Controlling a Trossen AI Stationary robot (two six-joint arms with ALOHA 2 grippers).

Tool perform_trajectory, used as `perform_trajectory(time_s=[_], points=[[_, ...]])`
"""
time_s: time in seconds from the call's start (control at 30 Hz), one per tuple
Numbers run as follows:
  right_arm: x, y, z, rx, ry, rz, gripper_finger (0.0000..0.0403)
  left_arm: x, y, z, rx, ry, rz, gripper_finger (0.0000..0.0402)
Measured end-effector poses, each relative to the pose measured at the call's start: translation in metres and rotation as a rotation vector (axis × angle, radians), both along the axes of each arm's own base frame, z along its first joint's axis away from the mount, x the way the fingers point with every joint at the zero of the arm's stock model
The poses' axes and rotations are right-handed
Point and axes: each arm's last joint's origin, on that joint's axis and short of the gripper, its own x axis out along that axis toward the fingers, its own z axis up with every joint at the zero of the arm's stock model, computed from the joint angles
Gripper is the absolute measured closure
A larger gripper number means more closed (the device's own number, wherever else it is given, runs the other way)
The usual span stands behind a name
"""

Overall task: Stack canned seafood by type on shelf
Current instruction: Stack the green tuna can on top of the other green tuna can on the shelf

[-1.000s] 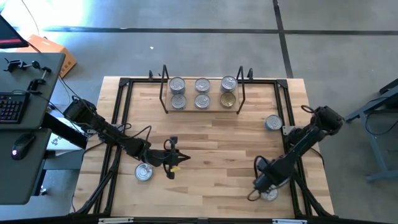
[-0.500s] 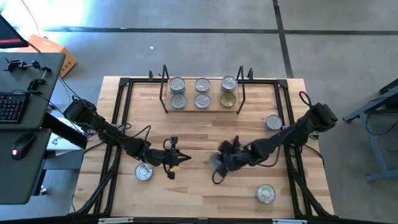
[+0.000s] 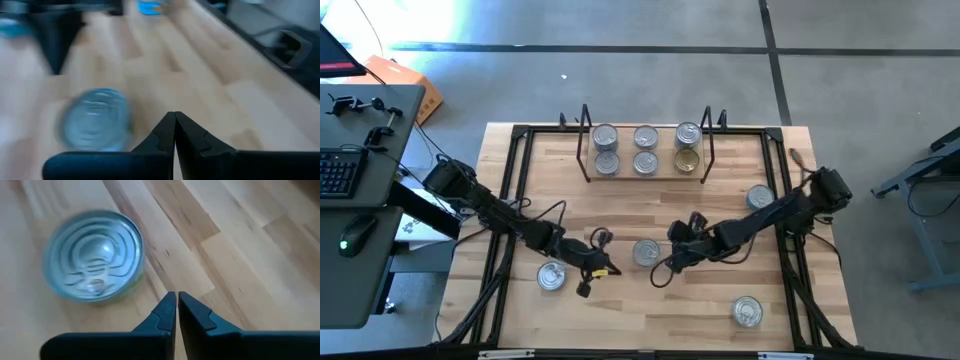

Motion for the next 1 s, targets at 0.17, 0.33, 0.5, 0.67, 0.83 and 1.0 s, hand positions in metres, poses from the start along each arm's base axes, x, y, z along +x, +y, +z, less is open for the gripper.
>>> perform_trajectory(time_s=[0.17, 0.33, 0.5, 0.67, 0.83, 1.0], points=[[0.018, -0.008, -0.029, -0.026, 0.003, -0.006, 0.0392, 0.011, 0.009, -0.024, -0.007, 0.068, 0.006, 0.0401], [0.032, -0.018, -0.043, 0.004, -0.046, -0.027, 0.0392, 0.023, 0.025, -0.052, 0.045, 0.117, 0.114, 0.0401], [0.031, -0.011, -0.039, 0.094, -0.036, 0.052, 0.0392, 0.028, 0.04, -0.05, 0.079, 0.076, 0.261, 0.0401], [0.022, 0.019, -0.036, 0.206, -0.012, 0.191, 0.0392, 0.025, 0.056, -0.028, 0.187, 0.021, 0.435, 0.0401], [0.006, 0.056, -0.036, 0.152, -0.007, 0.318, 0.0392, 0.007, 0.056, 0.0, 0.173, 0.067, 0.39, 0.0401], [0.003, 0.06, -0.034, -0.03, -0.103, 0.173, 0.0392, -0.009, 0.037, 0.004, -0.097, 0.244, 0.072, 0.0401]])
